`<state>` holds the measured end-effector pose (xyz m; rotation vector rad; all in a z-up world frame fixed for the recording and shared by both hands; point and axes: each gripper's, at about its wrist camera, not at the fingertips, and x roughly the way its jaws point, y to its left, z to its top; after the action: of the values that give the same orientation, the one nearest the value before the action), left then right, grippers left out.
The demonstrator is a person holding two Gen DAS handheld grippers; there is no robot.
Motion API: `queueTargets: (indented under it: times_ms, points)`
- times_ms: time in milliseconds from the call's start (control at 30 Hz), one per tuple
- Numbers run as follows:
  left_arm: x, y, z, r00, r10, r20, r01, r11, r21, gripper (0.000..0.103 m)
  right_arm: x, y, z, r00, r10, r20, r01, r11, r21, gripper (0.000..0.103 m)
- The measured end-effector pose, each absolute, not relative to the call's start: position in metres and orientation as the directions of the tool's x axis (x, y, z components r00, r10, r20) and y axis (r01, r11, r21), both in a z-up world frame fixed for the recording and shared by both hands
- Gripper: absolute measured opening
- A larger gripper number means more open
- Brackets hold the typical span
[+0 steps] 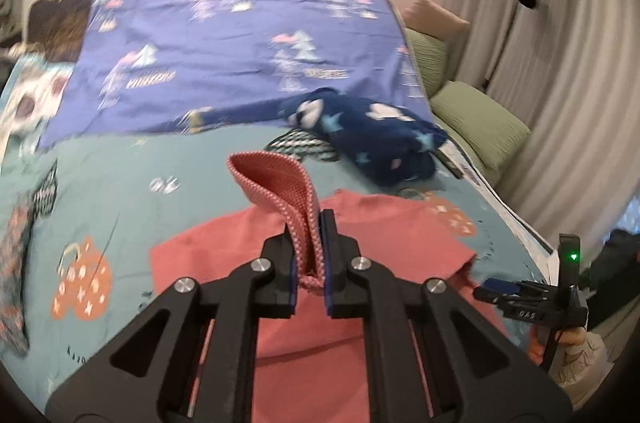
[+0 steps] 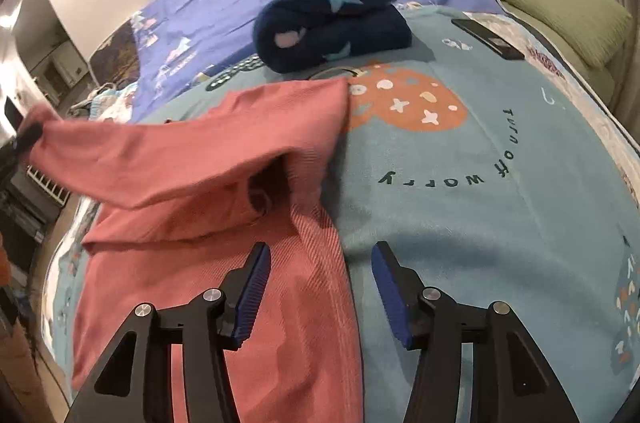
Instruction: Fold small clothes
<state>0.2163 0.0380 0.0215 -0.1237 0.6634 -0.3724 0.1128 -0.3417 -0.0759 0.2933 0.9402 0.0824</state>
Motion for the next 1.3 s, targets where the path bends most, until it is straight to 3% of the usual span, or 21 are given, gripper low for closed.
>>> queueTargets:
  times_ms: [367, 600, 733, 800, 867, 900, 967, 1167, 1300]
  points:
    - [0.212, 0.087, -0.022, 0.732, -0.389, -0.560, 0.252, 0.917, -0.308, 0.011, 0.130, -0.343, -0.078, 0.593, 0.115, -0.797, 0.141, 0.960, 0.243, 0.054]
    - [0.213, 0.109, -0.095, 0.627, -0.335, -0.704, 0.114, 0.933, -0.342, 0.012, 0.118, -0.373, -0.082, 0.591, 0.168, -0.789, 0.194, 0.920, 0.341, 0.054]
    - [0.197, 0.121, -0.102, 0.631, -0.324, -0.705, 0.076, 0.930, -0.360, 0.016, 0.111, -0.375, -0.070, 0.602, 0.177, -0.779, 0.170, 0.924, 0.342, 0.054]
    - [0.192, 0.125, -0.098, 0.640, -0.321, -0.698, 0.066, 0.928, -0.367, 0.024, 0.113, -0.375, -0.059, 0.623, 0.196, -0.758, 0.143, 0.924, 0.356, 0.054]
    - [0.192, 0.128, -0.088, 0.658, -0.314, -0.685, 0.063, 0.929, -0.365, 0.046, 0.120, -0.371, -0.050, 0.628, 0.206, -0.751, 0.117, 0.928, 0.353, 0.055]
    - [0.194, 0.129, -0.086, 0.664, -0.310, -0.680, 0.066, 0.931, -0.360, 0.050, 0.128, -0.367, -0.045, 0.625, 0.223, -0.748, 0.094, 0.930, 0.356, 0.056]
    - [0.205, 0.125, -0.081, 0.668, -0.281, -0.689, 0.055, 0.942, -0.331, 0.061, 0.142, -0.360, -0.043, 0.614, 0.263, -0.744, 0.047, 0.929, 0.366, 0.064]
    - [0.252, 0.107, -0.104, 0.589, -0.249, -0.769, 0.046, 0.960, -0.276, 0.062, 0.201, -0.346, -0.061, 0.557, 0.372, -0.743, -0.043, 0.906, 0.421, 0.068]
    - [0.264, 0.106, -0.112, 0.587, -0.299, -0.752, 0.069, 0.944, -0.321, 0.061, 0.238, -0.344, -0.080, 0.519, 0.397, -0.757, -0.056, 0.900, 0.433, 0.068]
